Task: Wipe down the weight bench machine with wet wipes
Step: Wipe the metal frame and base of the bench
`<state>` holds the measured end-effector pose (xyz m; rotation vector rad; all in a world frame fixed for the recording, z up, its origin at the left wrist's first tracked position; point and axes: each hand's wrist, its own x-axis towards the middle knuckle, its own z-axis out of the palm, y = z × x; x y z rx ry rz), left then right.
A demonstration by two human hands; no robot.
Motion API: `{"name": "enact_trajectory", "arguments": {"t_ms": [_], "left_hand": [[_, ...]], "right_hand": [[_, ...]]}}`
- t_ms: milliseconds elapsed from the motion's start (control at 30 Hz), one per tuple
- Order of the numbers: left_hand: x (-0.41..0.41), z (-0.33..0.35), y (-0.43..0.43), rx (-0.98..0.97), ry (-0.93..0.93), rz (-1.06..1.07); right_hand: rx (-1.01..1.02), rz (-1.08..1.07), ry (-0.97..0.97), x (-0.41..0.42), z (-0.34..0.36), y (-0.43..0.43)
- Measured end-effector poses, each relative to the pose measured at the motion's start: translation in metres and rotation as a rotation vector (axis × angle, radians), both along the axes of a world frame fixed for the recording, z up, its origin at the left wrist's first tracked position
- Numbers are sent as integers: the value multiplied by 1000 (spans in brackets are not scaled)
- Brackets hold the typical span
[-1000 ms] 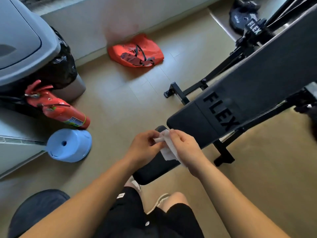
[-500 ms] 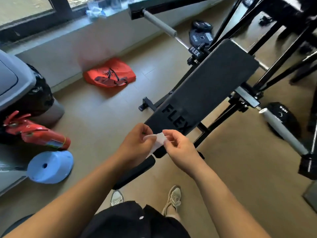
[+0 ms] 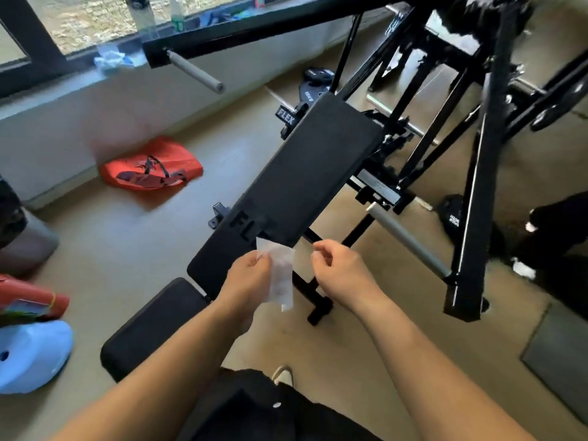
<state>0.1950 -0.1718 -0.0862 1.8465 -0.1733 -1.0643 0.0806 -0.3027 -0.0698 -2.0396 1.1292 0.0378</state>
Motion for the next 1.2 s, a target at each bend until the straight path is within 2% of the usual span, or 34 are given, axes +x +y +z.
{"name": "enact_trajectory", "arguments": {"t_ms": [133,267,367,567,667,733,833,967,1033,1067,1133,1200], "left_hand": [[-14,-1,-37,-17,96,-18],[-22,4,-80,-64,82,-54],[-35,14,-126,-159,-114,-131],[-65,13,-224,-282,-711,-516],[-80,-17,-258,-115,-990,-908],[-89,-34,-259,51,-1134,-1052],[-104,-36,-246,15,-1210,-1096],[-111,-27,-223,-8,-1084,-1230],[-104,-21,-228,-47,-1043,-1197],[-101,-18,-234,-82,-1078,-1149],[-95,-18,-252,-98,-1275,-1076],[-93,-17,-272,4,-1399,-1121]], "right_hand": [[-188,-18,108,-34,2,-38],[-265,-94,69,-61,3,-67],[-355,-124,49,-86,3,-99],[-592,-75,39,-119,-14,-182],[-694,11,32,-133,-34,-223],[-701,25,22,-139,-43,-240],[-685,8,-19,-147,-53,-258],[-780,134,15,-159,-67,-257],[-765,143,68,-156,-69,-257],[-744,123,80,-154,-67,-257],[-724,88,100,-150,-66,-258],[-737,99,142,-149,-69,-257]]}}
